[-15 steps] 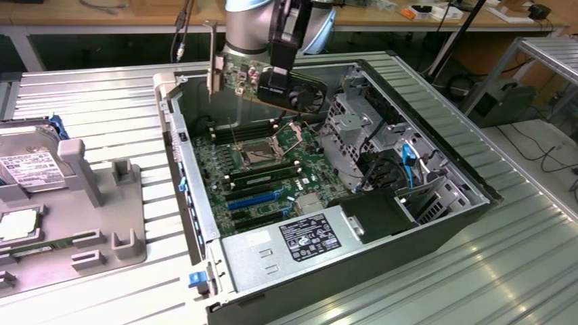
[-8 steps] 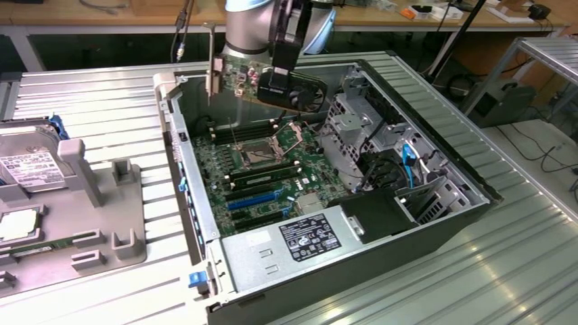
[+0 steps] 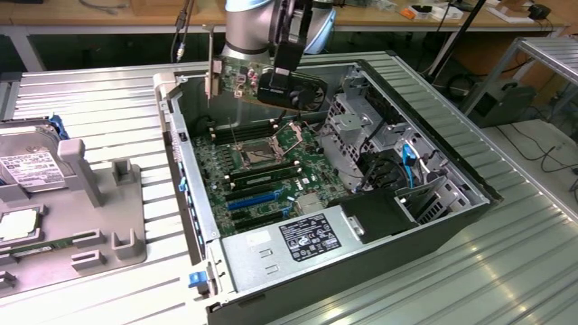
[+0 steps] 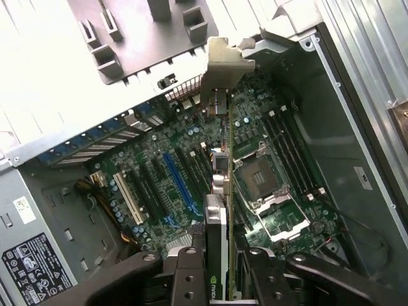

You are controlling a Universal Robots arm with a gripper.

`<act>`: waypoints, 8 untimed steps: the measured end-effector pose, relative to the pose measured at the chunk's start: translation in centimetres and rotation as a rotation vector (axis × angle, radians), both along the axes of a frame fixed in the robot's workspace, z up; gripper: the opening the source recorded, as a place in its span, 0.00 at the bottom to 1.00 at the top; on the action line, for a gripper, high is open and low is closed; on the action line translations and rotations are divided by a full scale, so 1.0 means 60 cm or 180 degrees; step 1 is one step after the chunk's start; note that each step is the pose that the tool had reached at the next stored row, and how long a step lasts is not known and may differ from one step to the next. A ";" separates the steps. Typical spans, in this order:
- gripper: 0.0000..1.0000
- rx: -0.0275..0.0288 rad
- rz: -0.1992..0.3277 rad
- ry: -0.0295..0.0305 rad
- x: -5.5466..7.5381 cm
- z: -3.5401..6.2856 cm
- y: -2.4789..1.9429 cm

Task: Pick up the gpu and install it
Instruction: 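Insert the gpu into the slot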

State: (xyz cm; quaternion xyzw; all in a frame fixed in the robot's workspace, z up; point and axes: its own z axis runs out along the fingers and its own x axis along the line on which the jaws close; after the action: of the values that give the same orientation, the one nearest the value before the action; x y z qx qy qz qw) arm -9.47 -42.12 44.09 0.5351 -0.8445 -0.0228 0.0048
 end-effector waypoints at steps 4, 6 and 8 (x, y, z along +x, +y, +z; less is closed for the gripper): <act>0.27 0.0000 0.0091 0.0000 0.001 0.000 0.0000; 0.27 0.0000 0.0141 0.0000 0.001 0.000 0.0000; 0.27 0.0000 0.0182 0.0000 0.001 0.000 0.0000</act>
State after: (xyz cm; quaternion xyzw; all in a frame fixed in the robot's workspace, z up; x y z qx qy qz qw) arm -9.39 -42.12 44.09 0.5591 -0.8288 -0.0227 0.0054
